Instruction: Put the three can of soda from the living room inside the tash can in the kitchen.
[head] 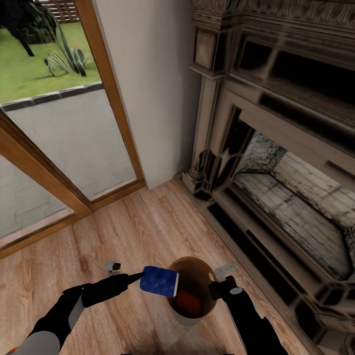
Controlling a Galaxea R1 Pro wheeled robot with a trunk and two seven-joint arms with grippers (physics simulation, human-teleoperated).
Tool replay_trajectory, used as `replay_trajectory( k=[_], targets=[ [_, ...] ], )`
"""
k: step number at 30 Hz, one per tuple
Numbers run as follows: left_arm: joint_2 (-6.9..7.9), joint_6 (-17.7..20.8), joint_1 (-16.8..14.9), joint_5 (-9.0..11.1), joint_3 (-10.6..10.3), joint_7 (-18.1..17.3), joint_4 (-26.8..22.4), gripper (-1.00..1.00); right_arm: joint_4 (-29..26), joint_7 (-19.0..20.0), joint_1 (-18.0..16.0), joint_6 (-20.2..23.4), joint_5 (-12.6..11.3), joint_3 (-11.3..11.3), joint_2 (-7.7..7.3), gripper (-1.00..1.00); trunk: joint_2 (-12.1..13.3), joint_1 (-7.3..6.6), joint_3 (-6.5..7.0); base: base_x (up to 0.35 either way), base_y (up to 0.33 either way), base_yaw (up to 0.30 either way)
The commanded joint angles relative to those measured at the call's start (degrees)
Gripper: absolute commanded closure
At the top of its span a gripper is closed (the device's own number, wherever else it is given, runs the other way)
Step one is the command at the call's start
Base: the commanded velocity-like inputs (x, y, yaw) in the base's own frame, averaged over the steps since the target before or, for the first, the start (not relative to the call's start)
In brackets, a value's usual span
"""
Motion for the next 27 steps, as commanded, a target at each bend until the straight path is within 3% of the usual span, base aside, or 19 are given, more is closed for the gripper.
replay_trajectory(
  k=[1, 5, 13, 21, 26, 27],
  targets=[
    [-0.08, -0.2, 0.0, 0.0, 0.0, 0.0, 0.0, 1.0, 0.0, 0.2, 0.0, 0.1, -0.6, 0.0, 0.01, 1.0, 0.0, 0.0, 0.0, 0.0, 0.0, 0.0],
    [-0.59, -0.2, 0.0, 0.0, 0.0, 0.2, -0.1, 1.0, 0.0, 0.2, 0.0, 0.1, -0.6, 0.0, 0.01, 1.0, 0.0, 0.0, 0.0, 0.0, 0.0, 0.0],
    [-2.75, -0.3, 0.0, -0.1, -0.1, 5.0, -0.5, 1.0, 0.0, 0.2, 0.0, 0.1, -0.6, 0.1, -0.07, 1.0, 0.0, 0.0, 0.0, 0.0, 0.0, 0.0],
    [-3.05, -0.4, 0.0, -0.2, -0.2, 7.8, -0.7, 1.0, 0.0, 0.2, 0.0, 0.1, -0.7, 0.1, -0.08, 1.0, 0.0, 0.0, 0.0, 0.0, 0.0, 0.0],
    [-3.39, -0.4, 0.0, -0.2, -2.6, 9.9, -0.7, 1.0, 0.0, 0.2, 0.0, 0.1, -0.7, 0.1, -0.08, 1.0, 0.0, 0.0, 0.0, 0.0, 0.0, 0.0],
    [-3.86, -0.6, 0.0, -0.1, -3.5, 12.3, -0.7, 1.0, 0.0, 0.2, 0.0, 0.1, -0.7, 0.0, -0.05, 1.0, 0.0, 0.0, 0.0, 0.0, 0.0, 0.0]
  ],
)
